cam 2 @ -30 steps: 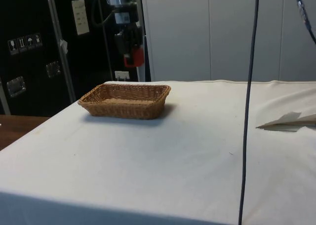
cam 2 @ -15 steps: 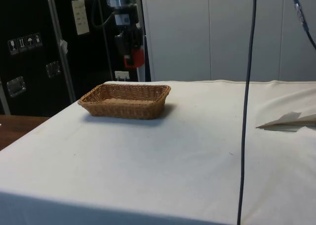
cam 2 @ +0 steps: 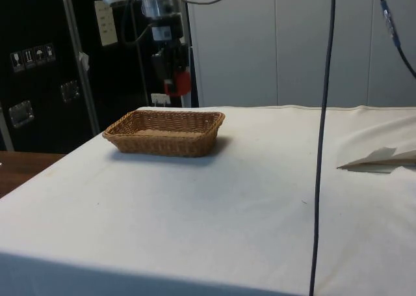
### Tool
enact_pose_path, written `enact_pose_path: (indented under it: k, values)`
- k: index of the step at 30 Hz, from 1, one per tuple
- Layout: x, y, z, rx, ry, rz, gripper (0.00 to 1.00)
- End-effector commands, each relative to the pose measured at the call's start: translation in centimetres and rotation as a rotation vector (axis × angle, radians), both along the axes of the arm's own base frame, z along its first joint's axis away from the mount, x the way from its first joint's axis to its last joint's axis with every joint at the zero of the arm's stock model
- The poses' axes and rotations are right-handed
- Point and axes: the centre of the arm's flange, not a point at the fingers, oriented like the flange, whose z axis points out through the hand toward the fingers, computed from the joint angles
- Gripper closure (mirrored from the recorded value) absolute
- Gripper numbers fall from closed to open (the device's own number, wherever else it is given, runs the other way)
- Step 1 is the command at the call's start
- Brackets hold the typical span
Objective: Pick up the cube and place it into the basket.
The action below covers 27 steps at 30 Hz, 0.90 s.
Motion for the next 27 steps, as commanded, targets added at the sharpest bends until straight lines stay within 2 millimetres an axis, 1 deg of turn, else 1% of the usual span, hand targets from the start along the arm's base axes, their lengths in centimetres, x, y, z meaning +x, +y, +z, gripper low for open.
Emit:
enact_pose_path:
  k: [1,8,9,12,17,18,19,21,27]
  values:
    - [0.1,0.1,-0.3,0.007,-0.008,0.002,1.00]
    - [0.4,0.1,-1.5,0.011,-0.011,-0.004,1.00]
    - [0.2,0.0,-1.4,0.002,-0.003,-0.005,1.00]
    - [0.5,0.1,-2.3,0.013,-0.014,-0.005,1.00]
    - [0.6,0.1,-3.1,0.018,-0.018,-0.007,1.00]
    - [0.5,0.1,-3.0,0.010,-0.011,-0.008,1.00]
    - [0.7,0.2,-3.5,0.019,-0.019,-0.007,1.00]
    - [0.8,0.2,-3.6,0.021,-0.021,-0.008,1.00]
    - [1.0,0.2,-5.0,0.028,-0.027,-0.009,1.00]
